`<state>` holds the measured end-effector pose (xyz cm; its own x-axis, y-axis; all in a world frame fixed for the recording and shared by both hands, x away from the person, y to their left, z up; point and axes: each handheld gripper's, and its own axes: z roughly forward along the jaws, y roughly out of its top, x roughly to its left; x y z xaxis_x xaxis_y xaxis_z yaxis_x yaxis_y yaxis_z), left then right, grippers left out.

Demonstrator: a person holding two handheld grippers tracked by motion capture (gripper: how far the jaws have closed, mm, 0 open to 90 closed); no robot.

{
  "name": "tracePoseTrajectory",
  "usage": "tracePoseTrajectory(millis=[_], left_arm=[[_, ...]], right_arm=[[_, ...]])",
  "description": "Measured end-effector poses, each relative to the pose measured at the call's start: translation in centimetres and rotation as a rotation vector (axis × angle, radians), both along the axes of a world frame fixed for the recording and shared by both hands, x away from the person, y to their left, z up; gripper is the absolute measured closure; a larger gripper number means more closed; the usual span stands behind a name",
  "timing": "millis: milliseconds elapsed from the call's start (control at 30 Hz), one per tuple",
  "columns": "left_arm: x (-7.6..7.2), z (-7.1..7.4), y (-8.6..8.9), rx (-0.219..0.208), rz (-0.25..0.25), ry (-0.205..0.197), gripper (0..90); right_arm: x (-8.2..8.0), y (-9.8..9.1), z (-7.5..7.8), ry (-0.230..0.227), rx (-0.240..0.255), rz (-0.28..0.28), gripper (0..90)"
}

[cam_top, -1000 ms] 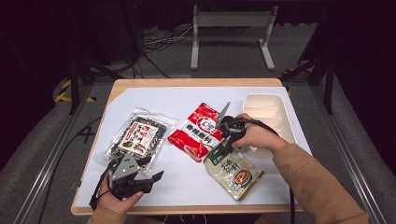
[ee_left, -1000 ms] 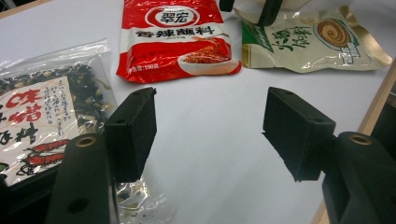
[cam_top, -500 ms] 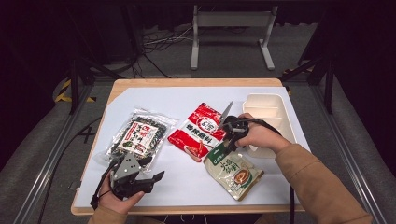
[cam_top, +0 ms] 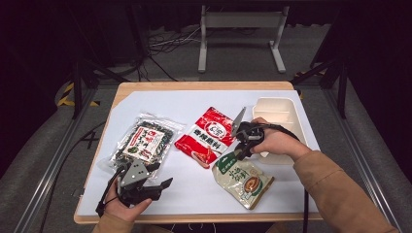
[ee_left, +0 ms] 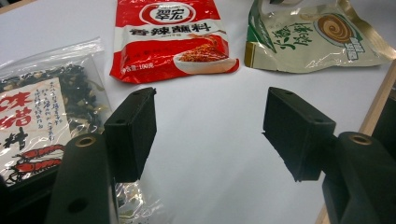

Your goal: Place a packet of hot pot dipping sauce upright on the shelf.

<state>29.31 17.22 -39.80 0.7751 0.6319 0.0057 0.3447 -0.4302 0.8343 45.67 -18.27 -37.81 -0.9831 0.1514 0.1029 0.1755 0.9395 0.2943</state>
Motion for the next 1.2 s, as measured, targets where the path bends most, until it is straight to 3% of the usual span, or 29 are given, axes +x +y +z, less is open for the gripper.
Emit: tracePoseTrajectory(millis=[167,233,400,467,600,700,833,1200], left_arm=[[0.0,-0.1,0.0,-0.003,0.002,0.001,35.0],[0.0,-0.1,0.0,-0.004,0.005,0.002,35.0],[0.0,-0.1,0.2,-0.005,0.007,0.002,35.0],[0.0,-0.1,0.2,-0.005,0.009,0.002,35.0],[0.0,0.0,0.3,-0.012,0.011,0.001,35.0],[0.0,0.0,0.3,-0.014,0.014,0.001,35.0],[0.0,0.0,0.3,-0.013,0.014,0.001,35.0],[0.3,0.0,0.2,-0.015,0.013,0.000,35.0]], right_arm=[[-0.5,0.5,-0.6,0.015,-0.048,0.058,69.7],[-0.6,1.0,-1.2,-0.005,-0.071,0.082,69.7],[-0.7,1.7,-1.7,-0.007,-0.087,0.097,71.8],[-0.8,1.7,-1.8,-0.007,-0.092,0.090,73.7],[-0.6,1.8,-1.9,-0.038,-0.090,0.084,85.8],[-0.5,1.6,-1.8,-0.035,-0.081,0.086,88.0],[-0.8,1.3,-1.4,-0.043,-0.088,0.067,89.1],[-1.7,-0.6,1.2,-0.077,-0.042,0.003,89.3]])
